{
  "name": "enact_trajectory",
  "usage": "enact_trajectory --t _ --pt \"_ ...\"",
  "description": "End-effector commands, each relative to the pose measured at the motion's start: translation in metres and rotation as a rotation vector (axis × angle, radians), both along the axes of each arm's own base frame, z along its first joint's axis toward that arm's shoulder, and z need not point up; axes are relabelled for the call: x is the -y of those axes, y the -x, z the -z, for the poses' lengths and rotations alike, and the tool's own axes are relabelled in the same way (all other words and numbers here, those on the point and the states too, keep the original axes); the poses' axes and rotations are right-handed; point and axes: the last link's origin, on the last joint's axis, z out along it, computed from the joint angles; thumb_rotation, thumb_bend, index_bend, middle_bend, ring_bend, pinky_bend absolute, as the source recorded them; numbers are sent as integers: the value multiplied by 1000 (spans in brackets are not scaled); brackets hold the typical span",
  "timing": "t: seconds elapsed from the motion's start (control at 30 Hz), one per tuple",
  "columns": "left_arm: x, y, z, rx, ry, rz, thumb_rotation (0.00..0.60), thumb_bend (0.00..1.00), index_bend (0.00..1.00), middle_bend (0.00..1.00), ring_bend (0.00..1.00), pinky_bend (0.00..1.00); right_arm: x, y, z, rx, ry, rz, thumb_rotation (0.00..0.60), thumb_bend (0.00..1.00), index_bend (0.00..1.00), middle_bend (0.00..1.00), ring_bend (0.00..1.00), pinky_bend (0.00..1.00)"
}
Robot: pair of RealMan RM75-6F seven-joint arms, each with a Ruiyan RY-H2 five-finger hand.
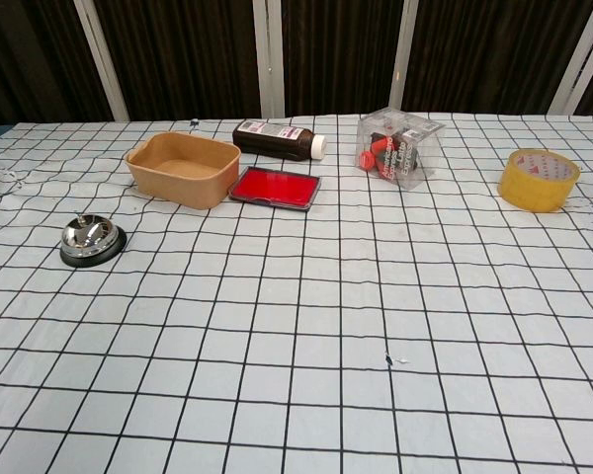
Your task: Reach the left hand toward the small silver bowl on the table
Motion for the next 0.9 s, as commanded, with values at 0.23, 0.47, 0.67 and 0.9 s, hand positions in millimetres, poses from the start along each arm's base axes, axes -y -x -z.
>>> enact_trajectory --t 0.23,0.47,0.67,0.9 --pt "-1 2 1 -12 -2 -9 600 1000 0 11 0 6 -1 0 1 -2 -4 2 600 248 26 28 88 97" --pt "-8 4 9 -17 32 -9 600 1000 0 11 0 6 -1 0 -1 0 4 2 600 248 26 29 88 97" --pt "-14 4 11 -15 37 5 600 1000 0 11 0 6 -1 1 -1 -1 4 10 600 248 26 29 88 97" --pt "-36 2 25 -44 66 69 600 1000 0 10 0 6 0 2 1 5 -5 13 600 248 26 29 88 97"
